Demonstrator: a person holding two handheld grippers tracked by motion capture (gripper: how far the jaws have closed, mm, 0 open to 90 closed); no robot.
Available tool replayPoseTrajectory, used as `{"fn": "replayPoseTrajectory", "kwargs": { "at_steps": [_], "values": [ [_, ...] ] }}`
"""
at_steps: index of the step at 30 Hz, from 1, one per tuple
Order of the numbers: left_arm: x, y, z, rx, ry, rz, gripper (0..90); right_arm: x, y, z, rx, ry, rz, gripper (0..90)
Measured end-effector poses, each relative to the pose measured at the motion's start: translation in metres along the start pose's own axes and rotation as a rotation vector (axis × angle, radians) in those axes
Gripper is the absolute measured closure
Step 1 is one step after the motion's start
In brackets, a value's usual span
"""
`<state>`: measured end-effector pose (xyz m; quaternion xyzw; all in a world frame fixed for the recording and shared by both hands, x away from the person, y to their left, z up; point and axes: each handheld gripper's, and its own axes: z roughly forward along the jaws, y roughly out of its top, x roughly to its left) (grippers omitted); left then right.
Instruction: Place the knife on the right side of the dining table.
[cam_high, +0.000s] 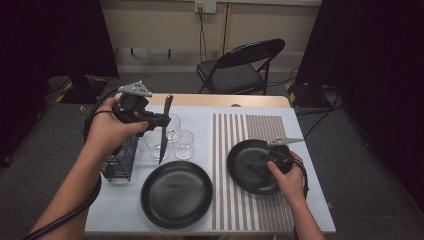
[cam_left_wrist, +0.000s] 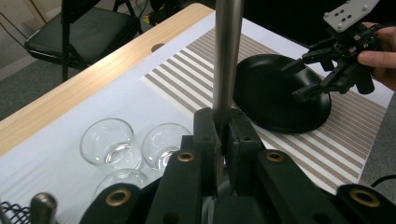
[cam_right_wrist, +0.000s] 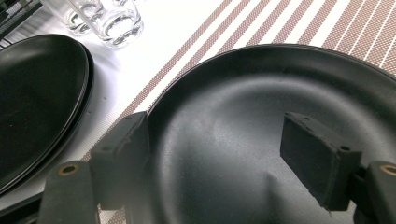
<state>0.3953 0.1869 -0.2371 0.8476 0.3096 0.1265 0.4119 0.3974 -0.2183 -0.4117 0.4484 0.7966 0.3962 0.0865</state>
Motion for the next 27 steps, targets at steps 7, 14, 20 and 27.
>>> {"fn": "replayPoseTrajectory", "kwargs": {
  "at_steps": [7,14,20,27],
  "values": [
    [-0.002,-0.001,0.014,0.006,-0.019,-0.001,83.8,0.002,0.003,-0.001,-0.006,0.005,-0.013,23.1],
    [-0.007,0.002,0.026,0.002,-0.03,0.009,83.7,0.005,0.007,-0.002,-0.006,0.012,-0.021,23.4],
    [-0.011,0.004,0.032,0.002,-0.032,0.017,83.8,0.006,0.008,0.002,0.013,0.01,-0.036,24.5],
    [-0.013,0.005,0.039,-0.019,-0.033,-0.004,83.8,0.007,0.015,-0.003,0.029,0.004,-0.063,24.7]
  ]
}}
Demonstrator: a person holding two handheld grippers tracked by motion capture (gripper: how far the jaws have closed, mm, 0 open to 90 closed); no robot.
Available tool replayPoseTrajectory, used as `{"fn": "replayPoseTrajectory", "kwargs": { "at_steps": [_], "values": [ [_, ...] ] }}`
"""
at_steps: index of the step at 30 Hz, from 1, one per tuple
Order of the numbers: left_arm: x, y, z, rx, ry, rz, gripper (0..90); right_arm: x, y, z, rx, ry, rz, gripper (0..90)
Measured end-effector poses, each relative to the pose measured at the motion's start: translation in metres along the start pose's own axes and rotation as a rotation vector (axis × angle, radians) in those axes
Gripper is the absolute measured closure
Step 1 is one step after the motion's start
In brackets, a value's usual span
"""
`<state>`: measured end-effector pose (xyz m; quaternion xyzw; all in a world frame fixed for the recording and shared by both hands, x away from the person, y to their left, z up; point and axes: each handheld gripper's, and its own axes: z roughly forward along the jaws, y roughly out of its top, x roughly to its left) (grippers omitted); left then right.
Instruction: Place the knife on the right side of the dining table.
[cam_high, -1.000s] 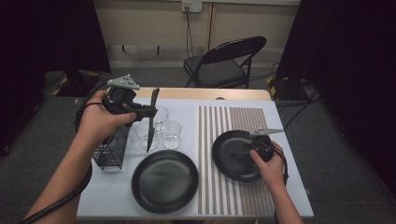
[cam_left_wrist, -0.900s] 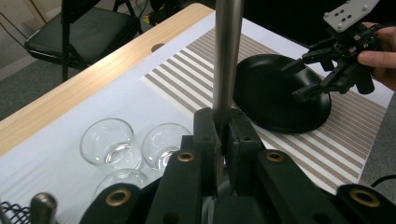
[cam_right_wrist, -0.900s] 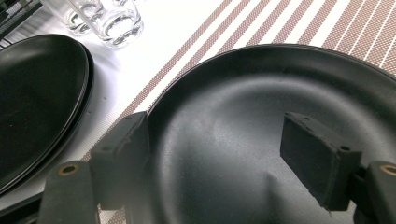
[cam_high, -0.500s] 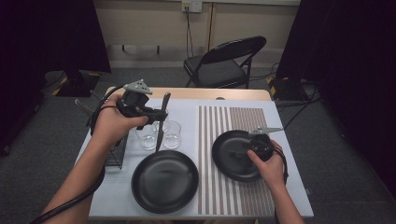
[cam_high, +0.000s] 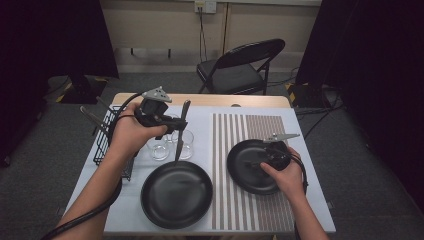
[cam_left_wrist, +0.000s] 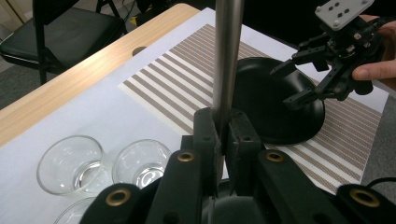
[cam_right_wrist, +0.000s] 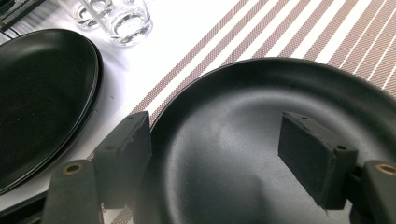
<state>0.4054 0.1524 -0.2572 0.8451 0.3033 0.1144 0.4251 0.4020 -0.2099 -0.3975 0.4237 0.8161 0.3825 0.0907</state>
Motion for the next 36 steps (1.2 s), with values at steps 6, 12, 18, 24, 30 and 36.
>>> {"fn": "replayPoseTrajectory", "kwargs": {
  "at_steps": [6,12,18,24,30,36],
  "values": [
    [-0.001,0.002,0.007,0.014,-0.007,0.007,83.8,0.001,0.006,-0.005,0.004,-0.008,-0.009,24.7],
    [-0.006,0.004,0.014,0.008,-0.006,0.01,83.8,0.004,0.011,-0.005,0.02,0.002,-0.008,24.9],
    [-0.009,0.008,0.02,0.008,-0.011,0.021,83.8,0.01,0.019,-0.004,0.026,0.009,-0.029,25.1],
    [-0.013,0.009,0.026,-0.003,-0.016,0.02,83.8,0.012,0.028,-0.01,0.029,0.005,-0.031,25.3],
    [-0.016,0.01,0.032,-0.012,-0.017,0.021,83.8,0.017,0.038,-0.016,0.02,0.011,-0.044,25.4],
    [-0.018,0.009,0.036,-0.016,-0.018,0.017,83.7,0.02,0.047,-0.02,0.027,0.005,-0.063,25.4]
  ]
}}
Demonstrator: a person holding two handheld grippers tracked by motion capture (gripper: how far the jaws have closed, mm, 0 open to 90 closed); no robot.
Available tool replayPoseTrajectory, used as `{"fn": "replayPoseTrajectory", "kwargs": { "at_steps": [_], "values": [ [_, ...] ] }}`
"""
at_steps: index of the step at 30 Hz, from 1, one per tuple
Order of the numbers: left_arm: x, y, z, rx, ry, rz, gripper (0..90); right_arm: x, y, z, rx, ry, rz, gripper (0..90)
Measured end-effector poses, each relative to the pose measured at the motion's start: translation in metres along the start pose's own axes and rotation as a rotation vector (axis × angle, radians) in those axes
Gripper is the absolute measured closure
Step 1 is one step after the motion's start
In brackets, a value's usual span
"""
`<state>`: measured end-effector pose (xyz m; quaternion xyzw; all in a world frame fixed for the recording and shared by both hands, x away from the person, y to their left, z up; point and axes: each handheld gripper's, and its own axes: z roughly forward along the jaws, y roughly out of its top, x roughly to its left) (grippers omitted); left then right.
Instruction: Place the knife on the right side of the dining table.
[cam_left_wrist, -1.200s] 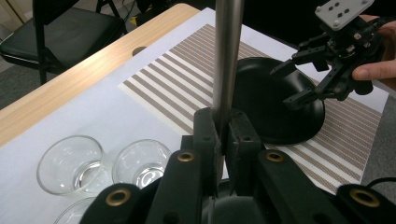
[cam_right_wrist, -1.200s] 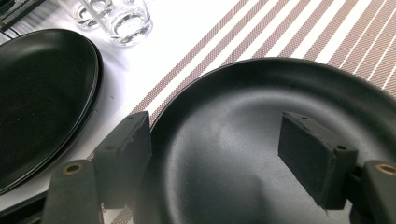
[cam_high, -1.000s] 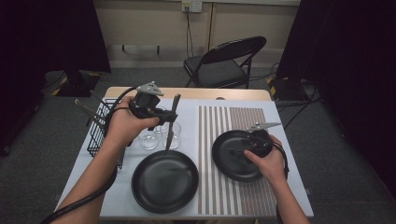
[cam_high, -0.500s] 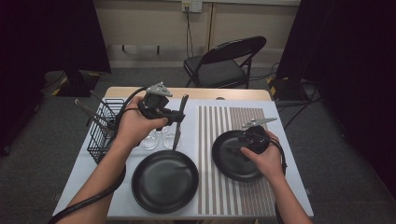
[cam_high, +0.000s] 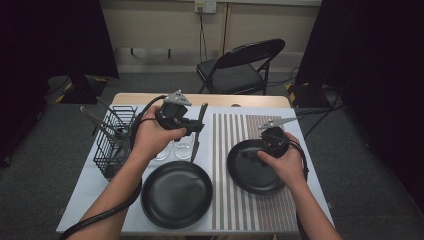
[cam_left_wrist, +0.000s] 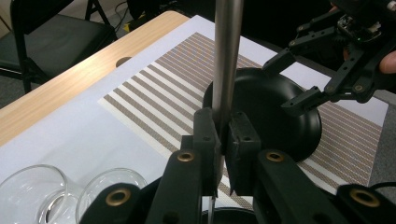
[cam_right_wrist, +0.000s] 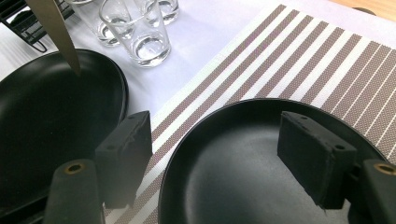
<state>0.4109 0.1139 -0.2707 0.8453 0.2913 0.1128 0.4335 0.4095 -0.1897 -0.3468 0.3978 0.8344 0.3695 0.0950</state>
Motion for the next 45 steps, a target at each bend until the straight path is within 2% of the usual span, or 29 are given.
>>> {"fn": "replayPoseTrajectory", "kwargs": {
  "at_steps": [4,6,20,29,32,37,45],
  "values": [
    [-0.002,0.0,0.002,-0.007,-0.001,-0.011,83.7,0.002,0.005,-0.002,0.004,0.012,0.008,25.5],
    [-0.002,0.0,0.003,0.0,-0.002,0.005,83.8,0.001,0.008,-0.003,0.005,0.01,0.007,25.5],
    [-0.012,0.002,0.018,-0.008,-0.003,-0.001,83.8,0.004,0.03,-0.022,-0.013,0.027,0.013,26.1],
    [-0.016,0.002,0.031,0.001,-0.012,0.005,83.7,0.008,0.042,-0.029,-0.03,0.025,-0.004,26.6],
    [-0.019,0.003,0.035,-0.004,-0.017,0.004,83.7,0.01,0.045,-0.028,-0.022,0.035,0.007,26.6],
    [-0.024,0.004,0.041,-0.004,-0.024,0.009,83.7,0.014,0.051,-0.031,-0.025,0.037,-0.005,26.6],
    [-0.029,0.004,0.048,-0.002,-0.009,0.008,83.7,0.018,0.06,-0.038,-0.033,0.029,-0.016,27.2]
  ]
}}
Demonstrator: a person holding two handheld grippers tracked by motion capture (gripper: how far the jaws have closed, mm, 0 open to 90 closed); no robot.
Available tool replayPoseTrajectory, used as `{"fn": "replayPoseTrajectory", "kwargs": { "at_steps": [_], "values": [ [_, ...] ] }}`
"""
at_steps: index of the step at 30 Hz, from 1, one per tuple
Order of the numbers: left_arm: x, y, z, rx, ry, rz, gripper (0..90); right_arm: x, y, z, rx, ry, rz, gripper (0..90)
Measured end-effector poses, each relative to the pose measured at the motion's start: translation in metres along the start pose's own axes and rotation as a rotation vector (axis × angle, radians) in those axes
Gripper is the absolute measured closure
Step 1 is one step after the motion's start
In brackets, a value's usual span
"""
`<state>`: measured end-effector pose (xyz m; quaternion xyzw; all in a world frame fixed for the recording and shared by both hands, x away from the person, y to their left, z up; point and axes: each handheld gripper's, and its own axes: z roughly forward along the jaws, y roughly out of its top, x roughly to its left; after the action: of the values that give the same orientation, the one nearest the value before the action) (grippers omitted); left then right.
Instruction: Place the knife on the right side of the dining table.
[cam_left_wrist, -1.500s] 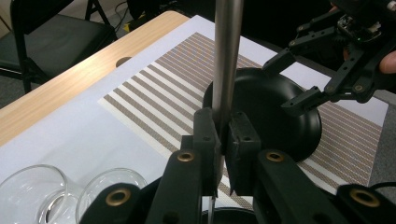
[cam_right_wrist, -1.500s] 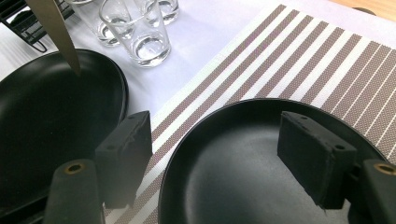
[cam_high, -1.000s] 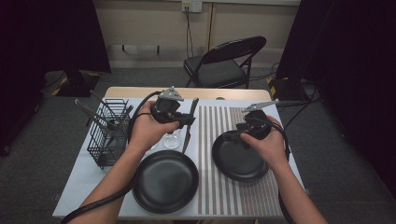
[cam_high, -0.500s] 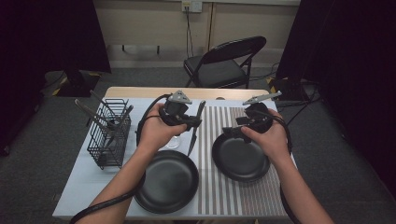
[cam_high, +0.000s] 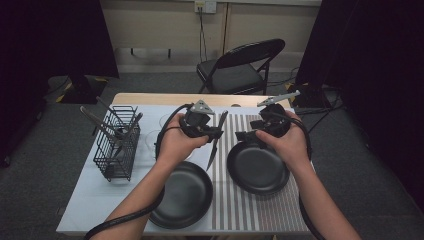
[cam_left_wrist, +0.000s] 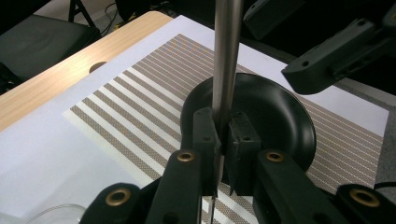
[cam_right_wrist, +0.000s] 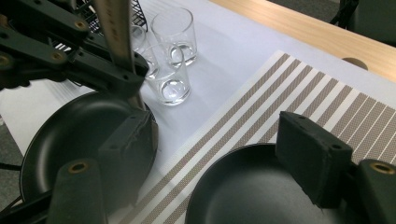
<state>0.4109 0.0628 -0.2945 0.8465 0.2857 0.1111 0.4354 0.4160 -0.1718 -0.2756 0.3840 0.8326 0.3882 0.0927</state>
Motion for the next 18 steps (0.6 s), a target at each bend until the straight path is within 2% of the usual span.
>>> {"fn": "replayPoseTrajectory", "kwargs": {
  "at_steps": [8,18],
  "values": [
    [-0.003,-0.001,0.007,-0.007,-0.001,-0.002,83.7,0.006,0.009,-0.005,-0.006,0.002,-0.012,27.8],
    [-0.008,-0.002,0.011,-0.018,-0.008,-0.007,83.7,0.017,0.019,-0.001,-0.016,0.021,-0.013,29.8]
  ]
}}
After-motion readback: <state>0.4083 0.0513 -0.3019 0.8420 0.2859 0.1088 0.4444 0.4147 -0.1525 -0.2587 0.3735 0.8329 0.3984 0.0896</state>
